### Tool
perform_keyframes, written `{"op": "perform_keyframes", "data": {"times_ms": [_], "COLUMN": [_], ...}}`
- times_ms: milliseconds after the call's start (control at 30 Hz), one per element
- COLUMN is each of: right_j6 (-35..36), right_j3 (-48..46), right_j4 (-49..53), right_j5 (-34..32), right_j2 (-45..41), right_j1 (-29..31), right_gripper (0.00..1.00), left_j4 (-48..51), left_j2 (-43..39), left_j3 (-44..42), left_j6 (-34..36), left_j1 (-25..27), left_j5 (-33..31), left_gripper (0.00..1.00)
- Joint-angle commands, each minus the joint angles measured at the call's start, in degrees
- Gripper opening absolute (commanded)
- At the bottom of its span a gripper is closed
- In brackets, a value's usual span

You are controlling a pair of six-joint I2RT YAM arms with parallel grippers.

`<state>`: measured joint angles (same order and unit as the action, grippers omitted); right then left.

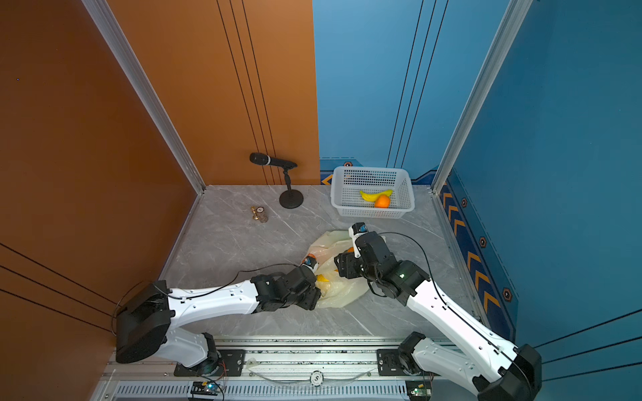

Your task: Untie the knot of the plastic bag and take out the fruit

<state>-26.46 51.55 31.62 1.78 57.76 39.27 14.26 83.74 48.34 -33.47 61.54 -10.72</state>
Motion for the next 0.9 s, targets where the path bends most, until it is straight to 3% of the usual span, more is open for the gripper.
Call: {"op": "perform_keyframes", "data": {"times_ms": [0, 200, 333, 500, 867], "right_j6": [0.3, -0.2, -0.9, -1.9, -7.8], "right_j3": [-2.0, -3.0, -2.7, -3.2, -14.6], "right_j4": [1.4, -4.3, -9.9, -11.5, -11.4], "right_j5": [2.5, 3.5, 5.4, 5.8, 6.9], "right_j2": [0.0, 5.5, 11.5, 17.5, 8.4], "right_j1": [0.5, 0.5, 0.5, 2.5, 5.3], "right_gripper": [0.65, 0.51, 0.5, 0.44, 0.32], "left_j4": [-2.5, -5.6, -8.4, -10.7, -11.7], "left_j2": [-4.3, -10.2, -11.7, -8.8, 3.3], "left_j3": [-0.8, -0.7, -0.7, 0.8, 6.3], "left_j6": [1.5, 6.0, 6.7, 2.0, -1.2], "left_j1": [0.5, -0.6, -2.2, -4.0, -7.6], "left_j5": [-0.8, 0.8, 5.3, 4.4, 6.1], "left_gripper": [0.82, 0.84, 0.73, 0.62, 0.47]}}
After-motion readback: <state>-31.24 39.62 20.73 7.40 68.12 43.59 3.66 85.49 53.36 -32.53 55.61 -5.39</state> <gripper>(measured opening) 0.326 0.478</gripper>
